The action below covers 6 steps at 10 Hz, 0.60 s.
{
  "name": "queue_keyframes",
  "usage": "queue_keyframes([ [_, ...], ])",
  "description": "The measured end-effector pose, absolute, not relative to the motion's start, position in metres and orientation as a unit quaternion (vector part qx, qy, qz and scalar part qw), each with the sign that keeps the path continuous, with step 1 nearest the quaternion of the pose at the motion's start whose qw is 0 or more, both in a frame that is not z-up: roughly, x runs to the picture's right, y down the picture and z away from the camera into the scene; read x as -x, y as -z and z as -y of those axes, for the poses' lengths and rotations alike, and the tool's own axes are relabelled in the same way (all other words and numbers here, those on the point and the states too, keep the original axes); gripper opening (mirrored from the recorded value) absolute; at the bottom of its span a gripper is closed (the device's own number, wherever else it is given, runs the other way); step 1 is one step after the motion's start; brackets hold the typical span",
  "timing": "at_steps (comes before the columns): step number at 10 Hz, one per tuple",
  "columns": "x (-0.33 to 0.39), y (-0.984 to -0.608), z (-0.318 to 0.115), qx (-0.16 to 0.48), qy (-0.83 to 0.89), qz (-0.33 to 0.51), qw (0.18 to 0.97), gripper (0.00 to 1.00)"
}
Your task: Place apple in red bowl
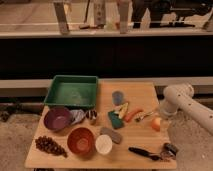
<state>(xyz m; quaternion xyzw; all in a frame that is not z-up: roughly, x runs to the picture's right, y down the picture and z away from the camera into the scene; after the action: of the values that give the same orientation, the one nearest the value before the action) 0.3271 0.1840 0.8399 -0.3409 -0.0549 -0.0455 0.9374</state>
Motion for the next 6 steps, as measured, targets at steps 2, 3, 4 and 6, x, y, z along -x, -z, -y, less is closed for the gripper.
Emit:
queue_keyframes([
  [2,-0.3259,-0.8419,-0.1843,0.343,0.046,0.056,0.937,0.77],
  [3,-0.3252,-0.8433,-0.1843,0.344,0.046,0.057,0.936,0.76],
  [4,-0.3248,-0.8442,-0.1839,0.345,0.046,0.058,0.936,0.71],
  [6,-0.3242,-0.8449,-0.1839,0.347,0.046,0.059,0.935,0.56],
])
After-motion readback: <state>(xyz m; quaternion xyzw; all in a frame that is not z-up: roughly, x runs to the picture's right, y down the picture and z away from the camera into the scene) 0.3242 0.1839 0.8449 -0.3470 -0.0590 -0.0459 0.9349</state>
